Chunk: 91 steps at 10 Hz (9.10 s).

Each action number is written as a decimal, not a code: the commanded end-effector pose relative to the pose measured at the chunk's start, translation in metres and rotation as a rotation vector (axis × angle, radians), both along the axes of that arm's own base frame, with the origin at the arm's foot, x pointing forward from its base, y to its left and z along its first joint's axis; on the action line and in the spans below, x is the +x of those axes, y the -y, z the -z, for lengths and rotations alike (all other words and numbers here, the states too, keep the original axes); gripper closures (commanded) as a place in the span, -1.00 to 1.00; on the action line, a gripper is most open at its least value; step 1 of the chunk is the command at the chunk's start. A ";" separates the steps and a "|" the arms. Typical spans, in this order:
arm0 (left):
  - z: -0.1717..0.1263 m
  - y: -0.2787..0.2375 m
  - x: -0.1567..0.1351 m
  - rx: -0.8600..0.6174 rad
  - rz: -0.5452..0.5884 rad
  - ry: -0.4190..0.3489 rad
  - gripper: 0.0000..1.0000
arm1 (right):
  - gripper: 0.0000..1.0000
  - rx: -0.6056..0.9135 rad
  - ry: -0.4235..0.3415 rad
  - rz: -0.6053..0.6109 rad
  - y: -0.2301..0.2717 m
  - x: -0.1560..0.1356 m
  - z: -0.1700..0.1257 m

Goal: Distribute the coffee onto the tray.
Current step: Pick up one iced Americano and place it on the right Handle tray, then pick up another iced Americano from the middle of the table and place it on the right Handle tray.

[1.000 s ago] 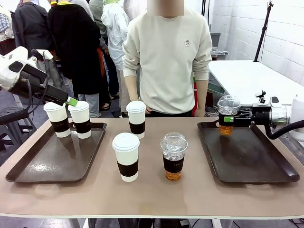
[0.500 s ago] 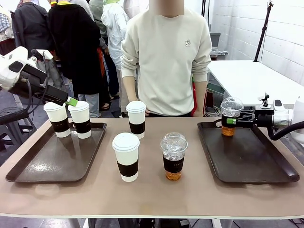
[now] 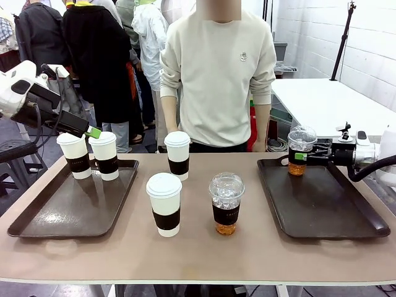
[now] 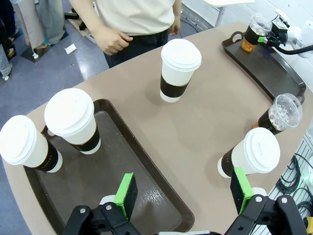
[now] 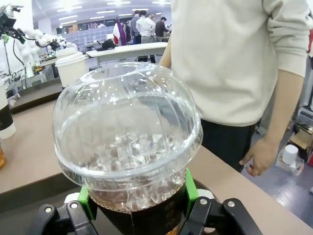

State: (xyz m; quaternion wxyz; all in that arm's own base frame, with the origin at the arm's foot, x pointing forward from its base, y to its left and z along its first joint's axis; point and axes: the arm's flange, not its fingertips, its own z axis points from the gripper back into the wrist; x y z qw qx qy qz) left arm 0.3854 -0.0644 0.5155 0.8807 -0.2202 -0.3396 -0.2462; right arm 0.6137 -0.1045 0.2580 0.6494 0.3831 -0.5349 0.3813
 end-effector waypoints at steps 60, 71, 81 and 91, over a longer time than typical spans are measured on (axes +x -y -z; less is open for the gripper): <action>0.001 -0.001 0.001 -0.013 0.004 -0.004 -1.00 | -1.00 -0.852 -0.044 -0.388 -0.189 -0.058 -0.218; 0.001 -0.001 0.001 -0.013 0.004 -0.004 -1.00 | -1.00 -0.580 0.045 -0.394 -0.177 -0.057 -0.185; 0.001 -0.001 0.001 -0.013 0.004 -0.004 -1.00 | -1.00 -0.297 0.041 -0.475 -0.182 -0.086 -0.100; 0.001 -0.001 0.001 -0.013 0.004 -0.004 -1.00 | -1.00 -0.153 0.007 -0.558 -0.184 -0.101 -0.028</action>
